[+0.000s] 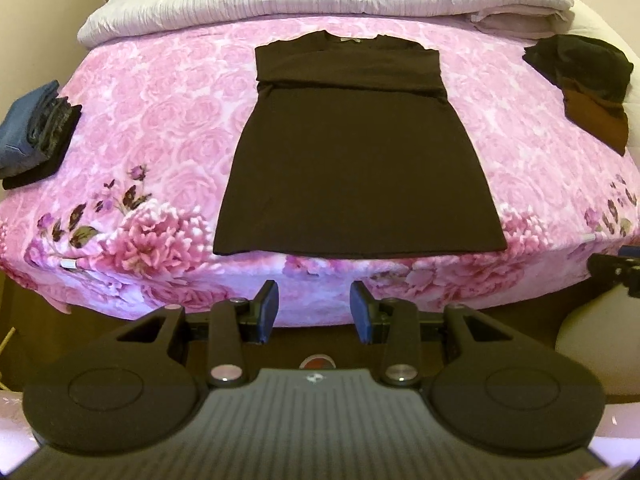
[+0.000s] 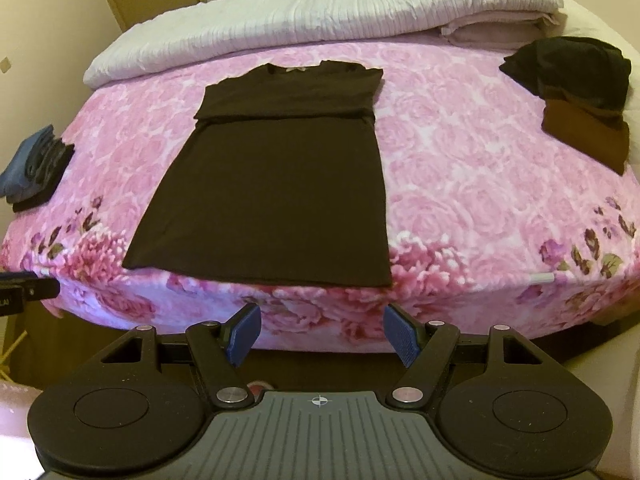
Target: Fold clothes
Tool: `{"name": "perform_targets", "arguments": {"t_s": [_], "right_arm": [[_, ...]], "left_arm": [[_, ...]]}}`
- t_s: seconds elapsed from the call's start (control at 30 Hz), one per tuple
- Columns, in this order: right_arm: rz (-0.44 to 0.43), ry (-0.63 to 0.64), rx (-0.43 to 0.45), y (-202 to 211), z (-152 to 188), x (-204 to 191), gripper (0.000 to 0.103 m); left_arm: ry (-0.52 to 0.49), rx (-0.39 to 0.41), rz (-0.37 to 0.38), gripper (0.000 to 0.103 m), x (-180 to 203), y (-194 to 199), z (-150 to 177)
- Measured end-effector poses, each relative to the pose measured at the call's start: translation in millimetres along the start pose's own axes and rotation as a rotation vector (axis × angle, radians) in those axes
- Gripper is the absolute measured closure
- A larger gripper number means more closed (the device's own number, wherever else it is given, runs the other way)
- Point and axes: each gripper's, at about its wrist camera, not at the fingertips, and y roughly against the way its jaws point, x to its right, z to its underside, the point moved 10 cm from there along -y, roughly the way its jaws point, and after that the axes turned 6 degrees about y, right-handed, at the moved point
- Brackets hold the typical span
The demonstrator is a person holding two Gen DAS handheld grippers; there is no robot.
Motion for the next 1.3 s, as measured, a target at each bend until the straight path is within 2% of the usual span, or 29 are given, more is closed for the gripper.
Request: {"name": "perform_targets", "arguments": {"t_s": [0.1, 0.27, 0.4, 0.67, 1.0, 1.07, 1.17, 1.3], "right_arm": [[-0.032, -0.042, 0.014, -11, -8, 2, 0.032], [-0.076, -0.179, -0.015, -41, -21, 10, 0.032], [-0.036, -0.232, -0.062, -71, -29, 16, 0.032], [-0.045, -0.308, -0.103, -126, -17, 18, 0.032], [-0.059, -0.340, -0.095, -218, -11, 68, 0.032], [-0.065, -0.350, -0.075, -229, -14, 81, 0.032], [-0.079, -0.391, -0.038, -241, -16, 103, 0.032], [-0.119, -0.495, -0.008, -254, -13, 130, 0.032]], "left_arm": [[0.017, 0.005, 0.028, 0.068, -18, -16, -13], [0.044, -0.020, 0.077, 0.068, -51, -56, -41], [0.010, -0.040, 0.102, 0.068, -68, -90, -60], [-0.034, -0.092, 0.145, 0.068, -100, -167, -61], [0.154, -0.151, 0.192, 0.068, -148, -270, -33], [0.200, -0.159, 0.228, 0.068, -152, -282, -29], [0.260, -0.167, 0.227, 0.068, -163, -294, -26], [0.416, -0.148, 0.306, 0.068, -180, -295, -25]]}}
